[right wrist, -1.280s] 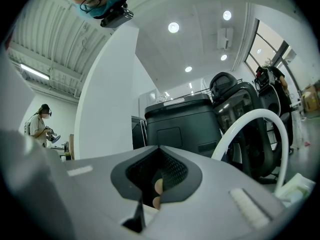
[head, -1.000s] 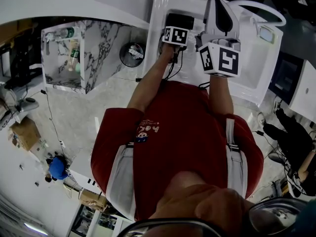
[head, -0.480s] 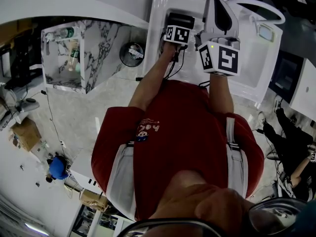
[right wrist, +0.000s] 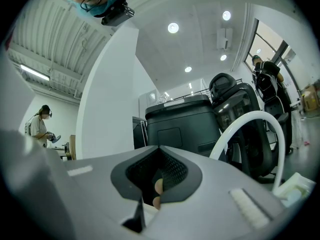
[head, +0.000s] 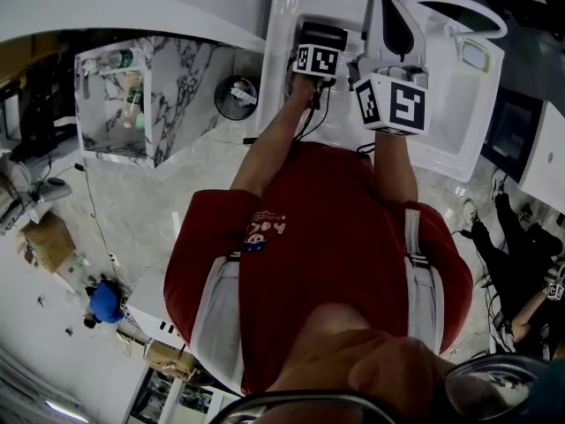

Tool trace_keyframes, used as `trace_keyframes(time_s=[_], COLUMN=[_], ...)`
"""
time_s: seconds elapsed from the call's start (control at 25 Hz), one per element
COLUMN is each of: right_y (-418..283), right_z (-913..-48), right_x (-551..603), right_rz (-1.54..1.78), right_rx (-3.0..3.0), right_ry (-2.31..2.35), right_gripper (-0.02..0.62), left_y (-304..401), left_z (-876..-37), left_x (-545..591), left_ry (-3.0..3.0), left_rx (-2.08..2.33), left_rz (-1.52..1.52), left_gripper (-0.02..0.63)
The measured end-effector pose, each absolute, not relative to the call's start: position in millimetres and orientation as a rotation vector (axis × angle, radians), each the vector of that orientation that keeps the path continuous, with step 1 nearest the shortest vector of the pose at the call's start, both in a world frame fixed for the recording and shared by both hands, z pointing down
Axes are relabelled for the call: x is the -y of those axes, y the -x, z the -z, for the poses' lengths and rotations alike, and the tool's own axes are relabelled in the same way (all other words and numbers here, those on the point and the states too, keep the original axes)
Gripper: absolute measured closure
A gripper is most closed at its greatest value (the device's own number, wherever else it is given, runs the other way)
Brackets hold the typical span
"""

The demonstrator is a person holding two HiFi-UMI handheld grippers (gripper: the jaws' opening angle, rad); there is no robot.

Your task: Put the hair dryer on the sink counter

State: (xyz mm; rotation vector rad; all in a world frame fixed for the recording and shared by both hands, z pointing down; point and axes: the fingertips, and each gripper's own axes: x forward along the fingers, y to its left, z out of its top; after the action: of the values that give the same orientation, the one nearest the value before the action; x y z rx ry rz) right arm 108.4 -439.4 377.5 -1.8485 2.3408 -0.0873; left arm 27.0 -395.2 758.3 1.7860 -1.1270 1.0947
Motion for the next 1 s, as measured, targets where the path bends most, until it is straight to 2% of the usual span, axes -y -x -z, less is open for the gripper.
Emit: trace_keyframes(time_s=[0.4,1.0], right_y=[-109.3,-108.3], right_z=[-374.0,-366.3], right_x=[431.8,419.8], right_rz=[0.091,0.054], right_rx=[-2.318,-2.339], right_ry=[1.842,1.849], right_gripper=[0.594,0.592], left_y=[-26.6,-20.7], left_z=[-753.3,-705.2], left_x=[391.8,399.8], left_ry=[-1.773,-1.839], left_rx=[1.103,1.157], left_rz=[-1.022,-0.868], left_gripper=[0.351,0.348])
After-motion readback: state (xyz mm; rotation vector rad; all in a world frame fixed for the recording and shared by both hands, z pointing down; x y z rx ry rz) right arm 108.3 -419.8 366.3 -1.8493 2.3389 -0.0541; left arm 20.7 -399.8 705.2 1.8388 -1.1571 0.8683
